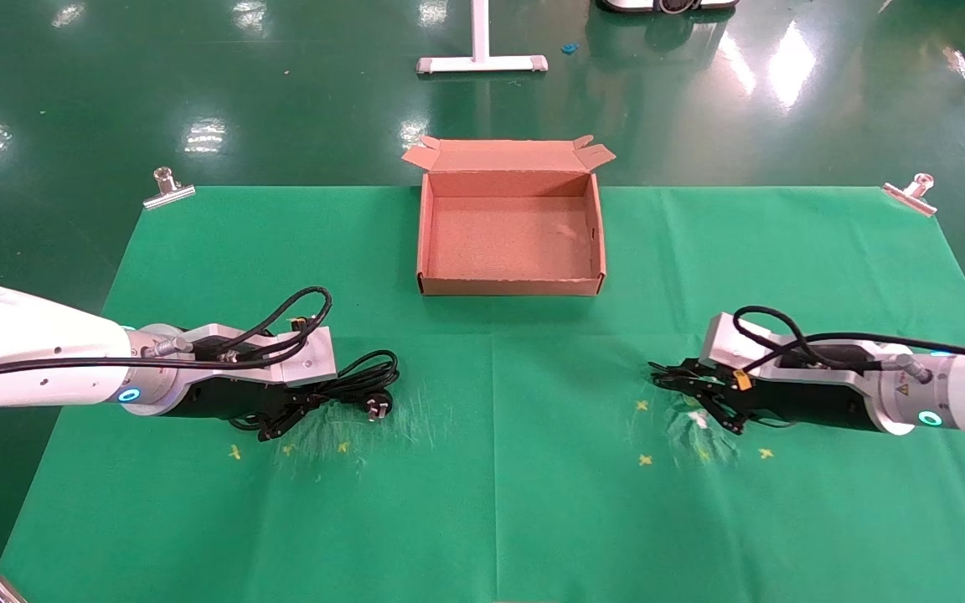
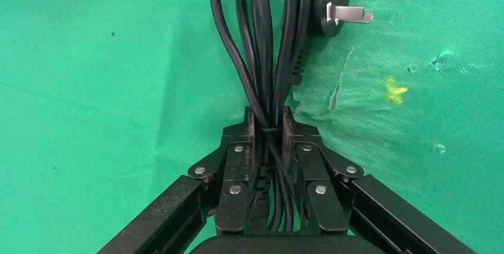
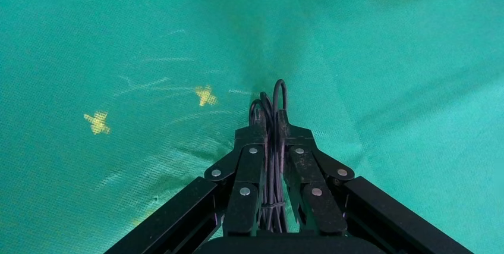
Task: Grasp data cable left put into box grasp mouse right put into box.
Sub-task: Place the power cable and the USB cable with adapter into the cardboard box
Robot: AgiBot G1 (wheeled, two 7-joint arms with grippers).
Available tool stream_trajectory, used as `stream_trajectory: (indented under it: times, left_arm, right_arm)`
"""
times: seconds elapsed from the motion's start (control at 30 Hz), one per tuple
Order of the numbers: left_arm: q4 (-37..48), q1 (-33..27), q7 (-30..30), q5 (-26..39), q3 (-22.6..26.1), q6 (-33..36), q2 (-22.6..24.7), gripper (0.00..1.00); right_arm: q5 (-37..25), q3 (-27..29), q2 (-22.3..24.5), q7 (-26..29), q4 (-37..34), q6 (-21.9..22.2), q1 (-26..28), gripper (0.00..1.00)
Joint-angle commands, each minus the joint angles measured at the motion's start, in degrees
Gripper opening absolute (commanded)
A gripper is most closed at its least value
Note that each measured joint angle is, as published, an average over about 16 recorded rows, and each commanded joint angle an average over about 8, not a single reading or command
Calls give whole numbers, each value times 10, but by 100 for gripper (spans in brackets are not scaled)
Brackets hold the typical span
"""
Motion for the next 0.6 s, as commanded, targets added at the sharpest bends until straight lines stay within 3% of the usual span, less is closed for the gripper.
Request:
stream_trajectory:
  times: [0.03, 0.43, 0.6]
  left_arm:
    - [0, 0, 0, 0, 0, 0, 0, 0]
    - [-26, -46, 3, -40, -25, 22, -12, 0]
    - [-10, -84, 22, -46, -33, 5, 22, 0]
  right_arm:
    - [0, 0, 0, 0, 0, 0, 0, 0]
    - [12, 17, 5, 7, -6, 10, 24, 0]
    - [20, 31, 12, 14, -14, 18, 49, 0]
